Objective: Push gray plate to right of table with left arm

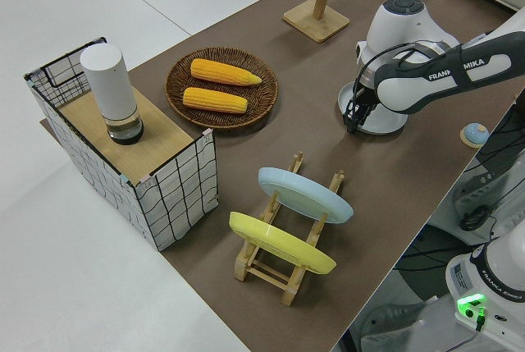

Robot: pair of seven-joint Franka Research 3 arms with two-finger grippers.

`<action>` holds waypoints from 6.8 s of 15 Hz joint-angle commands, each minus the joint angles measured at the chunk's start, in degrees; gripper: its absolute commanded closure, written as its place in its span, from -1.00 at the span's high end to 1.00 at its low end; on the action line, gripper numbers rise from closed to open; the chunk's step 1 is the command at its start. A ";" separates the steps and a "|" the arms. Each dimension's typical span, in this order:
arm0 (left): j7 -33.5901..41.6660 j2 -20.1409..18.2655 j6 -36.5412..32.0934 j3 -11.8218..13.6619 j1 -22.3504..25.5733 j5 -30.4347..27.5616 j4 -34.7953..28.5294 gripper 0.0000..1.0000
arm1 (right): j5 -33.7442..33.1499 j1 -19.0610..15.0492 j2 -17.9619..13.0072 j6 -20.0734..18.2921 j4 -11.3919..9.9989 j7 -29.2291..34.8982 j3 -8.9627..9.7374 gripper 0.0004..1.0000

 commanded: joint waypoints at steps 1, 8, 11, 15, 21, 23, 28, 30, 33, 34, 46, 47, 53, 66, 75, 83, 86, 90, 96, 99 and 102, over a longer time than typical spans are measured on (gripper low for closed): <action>-0.59 -0.09 1.30 0.37 -0.73 -0.72 -0.80 -1.00 | 0.25 -1.07 -0.14 -0.89 0.53 0.66 0.92 0.97; -0.86 0.35 1.39 0.37 -0.73 -0.72 -0.71 -1.00 | 0.25 -1.07 -0.14 -0.89 0.53 0.66 0.92 0.97; -1.90 0.96 1.39 0.19 -1.17 -0.89 -0.36 -1.00 | 0.25 -1.15 -0.14 -0.89 0.53 0.66 0.92 0.97; -6.48 1.93 1.56 0.19 -4.59 -1.15 0.34 -1.00 | 0.25 -1.07 -0.14 -0.89 0.53 0.75 0.92 0.97; -16.84 3.94 1.48 0.19 -13.46 -3.09 3.41 -1.00 | 0.25 -1.15 -0.14 -0.89 0.53 0.66 0.92 0.97; -19.83 5.43 1.48 0.19 -15.58 -3.09 4.73 -1.00 | 0.25 -1.07 -0.14 -0.89 0.53 0.66 0.92 0.97; -24.84 8.34 1.48 0.19 -20.15 -3.09 7.72 -1.00 | 0.25 -1.16 -0.14 -0.89 0.53 0.75 0.92 0.97; -27.65 10.09 1.48 0.19 -22.52 -3.09 9.73 -1.00 | 0.25 -1.07 -0.14 -0.89 0.53 0.75 0.92 0.97; -33.18 13.17 1.48 0.19 -25.77 -3.09 13.42 -1.00 | 0.25 -1.07 -0.14 -0.89 0.53 0.66 0.92 0.97; -34.68 14.05 1.48 0.19 -26.65 -3.09 14.57 -1.00 | 0.25 -1.07 -0.14 -0.89 0.53 0.66 0.92 0.97; -49.89 24.07 1.30 0.28 -36.24 -2.30 26.70 -1.00 | 0.25 -1.07 -0.14 -0.89 0.53 0.66 0.92 0.97; -51.03 25.03 1.30 0.37 -36.85 -1.95 27.93 -1.00 | 0.25 -1.07 -0.14 -0.89 0.53 0.75 0.92 0.97; -57.99 30.31 0.95 0.28 -40.02 1.13 34.87 -1.00 | 0.25 -1.07 -0.14 -0.89 0.53 0.75 0.92 0.97; -57.81 30.32 -0.01 0.63 -40.46 1.04 36.11 0.95 | 0.25 -1.07 -0.14 -0.89 0.53 0.75 0.92 0.97; -57.37 27.07 -4.05 1.07 -40.02 1.04 36.02 0.99 | 0.25 -1.07 -0.14 -0.89 0.53 0.75 0.92 0.97; -51.67 18.11 -14.85 2.04 -37.13 0.17 35.85 0.99 | 0.25 -1.07 -0.14 -0.89 0.53 0.75 0.92 0.97; -48.42 15.21 -17.94 2.04 -34.49 -0.36 35.32 0.99 | 0.25 -1.07 -0.14 -0.89 0.53 0.66 0.92 0.97; -39.46 11.17 -24.52 2.04 -29.05 -3.70 35.32 0.99 | 0.25 -1.07 -0.14 -0.89 0.53 0.75 0.92 0.97; -26.72 5.19 -36.56 2.21 -19.47 -5.11 35.76 0.99 | 0.25 -1.07 -0.14 -0.89 0.53 0.66 0.92 0.97; -20.56 2.64 -41.66 2.30 -14.38 -5.02 35.85 0.99 | 0.25 -1.07 -0.14 -0.89 0.53 0.66 0.92 0.97; -14.94 0.44 -45.62 2.39 -9.71 -4.50 36.63 0.99 | 0.25 -1.07 -0.14 -0.89 0.53 0.75 0.92 0.97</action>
